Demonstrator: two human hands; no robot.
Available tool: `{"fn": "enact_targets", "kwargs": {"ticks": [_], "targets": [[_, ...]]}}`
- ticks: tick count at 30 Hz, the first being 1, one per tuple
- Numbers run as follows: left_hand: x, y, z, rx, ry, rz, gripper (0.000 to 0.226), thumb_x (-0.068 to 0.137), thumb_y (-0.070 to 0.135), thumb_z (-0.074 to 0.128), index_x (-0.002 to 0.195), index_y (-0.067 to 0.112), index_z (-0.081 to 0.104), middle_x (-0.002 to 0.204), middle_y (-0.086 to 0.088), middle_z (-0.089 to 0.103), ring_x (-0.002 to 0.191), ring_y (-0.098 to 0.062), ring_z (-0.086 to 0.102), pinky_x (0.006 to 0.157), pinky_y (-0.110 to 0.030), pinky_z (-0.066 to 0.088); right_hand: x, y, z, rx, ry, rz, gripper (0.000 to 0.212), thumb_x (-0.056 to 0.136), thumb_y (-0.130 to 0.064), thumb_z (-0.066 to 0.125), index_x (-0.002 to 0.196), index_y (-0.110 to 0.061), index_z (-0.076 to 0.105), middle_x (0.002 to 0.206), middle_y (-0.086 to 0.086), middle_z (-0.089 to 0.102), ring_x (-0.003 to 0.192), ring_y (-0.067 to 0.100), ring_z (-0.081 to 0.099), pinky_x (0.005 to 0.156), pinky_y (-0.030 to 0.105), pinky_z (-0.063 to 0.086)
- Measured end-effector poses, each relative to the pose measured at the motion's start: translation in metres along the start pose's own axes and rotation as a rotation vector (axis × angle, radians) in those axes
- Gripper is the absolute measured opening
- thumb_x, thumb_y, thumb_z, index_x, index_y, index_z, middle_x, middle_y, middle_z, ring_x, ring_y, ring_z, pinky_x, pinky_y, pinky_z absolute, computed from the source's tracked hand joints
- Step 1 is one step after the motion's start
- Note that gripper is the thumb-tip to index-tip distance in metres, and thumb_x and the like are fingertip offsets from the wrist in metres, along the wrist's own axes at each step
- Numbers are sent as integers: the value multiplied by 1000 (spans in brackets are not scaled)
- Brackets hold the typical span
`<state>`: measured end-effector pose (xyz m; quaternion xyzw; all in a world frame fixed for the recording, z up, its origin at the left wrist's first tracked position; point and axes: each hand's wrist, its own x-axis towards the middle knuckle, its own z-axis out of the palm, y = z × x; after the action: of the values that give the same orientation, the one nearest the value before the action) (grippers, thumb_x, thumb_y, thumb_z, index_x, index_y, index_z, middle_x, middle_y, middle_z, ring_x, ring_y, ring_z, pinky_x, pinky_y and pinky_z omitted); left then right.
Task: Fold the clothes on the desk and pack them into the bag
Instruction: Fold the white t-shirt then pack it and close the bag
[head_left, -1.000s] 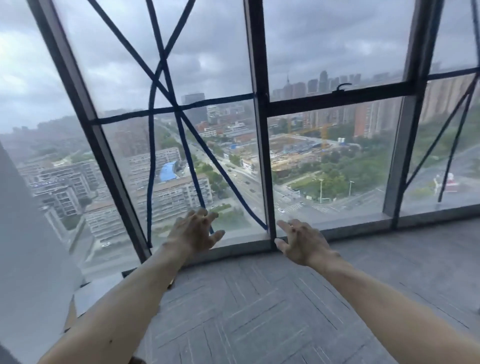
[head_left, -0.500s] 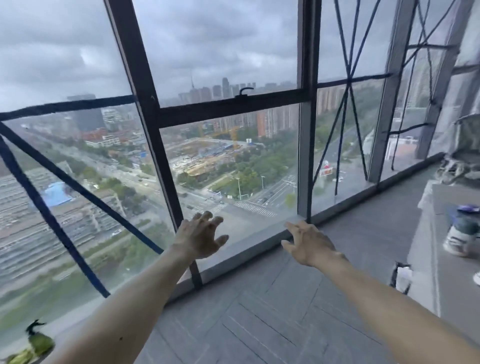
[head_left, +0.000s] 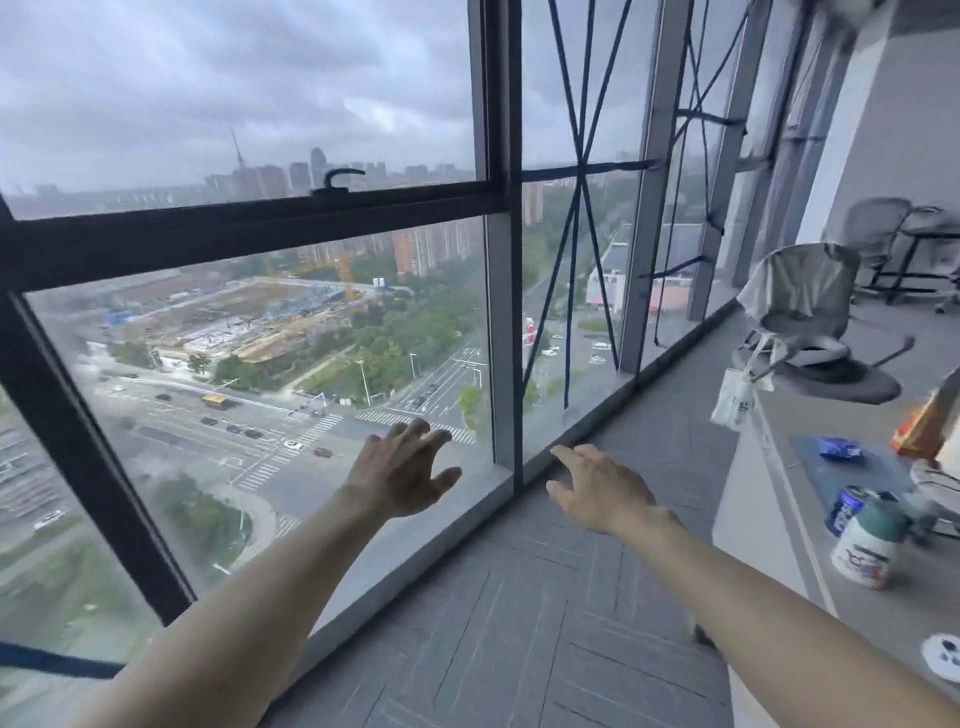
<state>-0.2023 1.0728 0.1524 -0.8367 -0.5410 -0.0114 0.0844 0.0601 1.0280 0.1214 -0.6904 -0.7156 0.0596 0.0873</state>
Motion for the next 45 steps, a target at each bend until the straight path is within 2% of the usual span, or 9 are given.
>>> {"fn": "enact_targets", "kwargs": {"ticks": [4,7,17,22,26,30,34,41,45], "targets": [[147,-20,9,13,-3,113,63,97,65,36,149,31,34,154,-3,37,137,-26,40,103,-48,42,98,51,-14,12,31,145,57,97,-51,41,148,-26,34,145,4,45,126,29,49,96,42,47],[251,-14,6,-17,30,191,59,97,64,38,146,30,39,149,-3,42,132,-26,44,102,-47,42,152,96,-28,-11,42,253,60,98,-50,41,152,-26,31,147,5,44,128,30,48,99,41,45],[526,110,63,-76,20,501,62,95,65,41,145,30,40,146,-3,45,130,-27,48,100,-50,46,291,289,-25,-19,70,545,57,98,-49,44,149,-24,35,144,7,46,129,30,47,101,42,44],[668,164,81,-47,25,566,64,96,64,41,149,28,37,147,-3,43,130,-25,48,102,-48,45,392,395,-34,-2,105,584,53,96,-49,46,143,-24,42,137,7,50,123,31,51,98,41,45],[790,195,82,-75,23,545,63,96,64,41,148,28,38,148,-4,44,129,-25,50,101,-47,47,477,477,-51,14,113,599,44,94,-47,44,133,-25,46,127,6,55,116,31,53,90,39,44],[882,215,100,-85,-5,543,64,95,65,41,147,29,39,148,-2,45,129,-25,50,100,-47,48,559,537,-61,46,79,605,53,96,-46,41,145,-26,38,137,7,49,123,31,48,96,41,42],[974,232,127,-86,-51,535,64,96,64,41,149,28,37,149,-2,42,130,-25,49,102,-48,46,644,588,-58,42,37,586,56,98,-47,40,149,-26,34,145,4,44,129,30,45,100,42,42],[1169,270,175,-85,-77,587,63,97,61,42,150,29,34,148,-2,42,132,-26,47,99,-46,46,794,698,-37,55,16,635,55,97,-45,40,148,-26,34,143,6,44,127,31,46,99,42,42],[1294,302,182,-134,-110,671,66,95,62,42,150,27,34,148,-2,42,132,-26,47,102,-44,46,869,767,-47,76,38,734,51,92,-48,42,139,-27,41,132,5,52,118,30,51,94,44,46]]}}
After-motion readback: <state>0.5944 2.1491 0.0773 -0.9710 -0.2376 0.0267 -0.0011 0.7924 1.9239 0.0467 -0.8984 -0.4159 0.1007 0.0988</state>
